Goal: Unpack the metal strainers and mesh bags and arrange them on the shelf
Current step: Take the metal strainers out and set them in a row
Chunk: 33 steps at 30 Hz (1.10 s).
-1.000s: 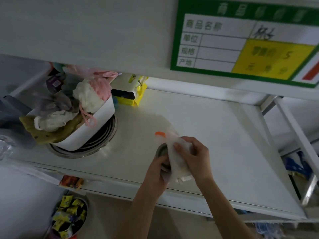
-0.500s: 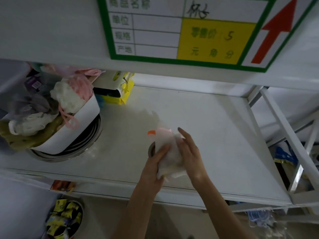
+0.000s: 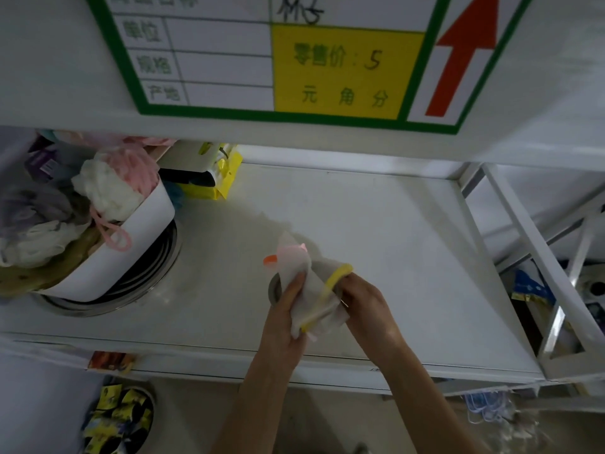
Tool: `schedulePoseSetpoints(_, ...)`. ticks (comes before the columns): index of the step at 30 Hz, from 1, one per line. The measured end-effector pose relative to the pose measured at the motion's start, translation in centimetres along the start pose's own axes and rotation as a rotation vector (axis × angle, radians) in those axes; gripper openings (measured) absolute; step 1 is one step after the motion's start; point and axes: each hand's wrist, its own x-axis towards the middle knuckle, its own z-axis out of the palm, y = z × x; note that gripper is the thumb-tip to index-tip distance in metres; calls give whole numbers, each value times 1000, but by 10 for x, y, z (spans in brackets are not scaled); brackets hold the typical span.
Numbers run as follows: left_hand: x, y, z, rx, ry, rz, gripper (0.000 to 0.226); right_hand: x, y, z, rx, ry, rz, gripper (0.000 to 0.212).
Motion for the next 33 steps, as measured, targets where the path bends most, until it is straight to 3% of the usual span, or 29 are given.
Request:
schedulePoseSetpoints(3,3,-8,-2,48,41,6,33,0,8,0,-376,96,-144,18)
schedulePoseSetpoints(7,4,-19,-4,61,62,66,49,6,15,3,-607,268,-240,25)
schedulePoseSetpoints(13,9,-29,-10,87,60,85,52,16,18,6,-533,490,-275,19)
schedulePoseSetpoints(20,7,-16,-10,88,185,85,49,57,24,-2,-288,598,-146,26)
schedulePoseSetpoints(26,1,15,-23,76,153,151,48,142,5,-32,-455,675,-67,34)
schedulePoseSetpoints(31,-9,27,-33,48,135,117,72,179,-7,-34,-566,686,-27,28)
schedulePoseSetpoints(33,-14,29,-33,53,112,104,67,183,-7,-35,-645,683,-50,23)
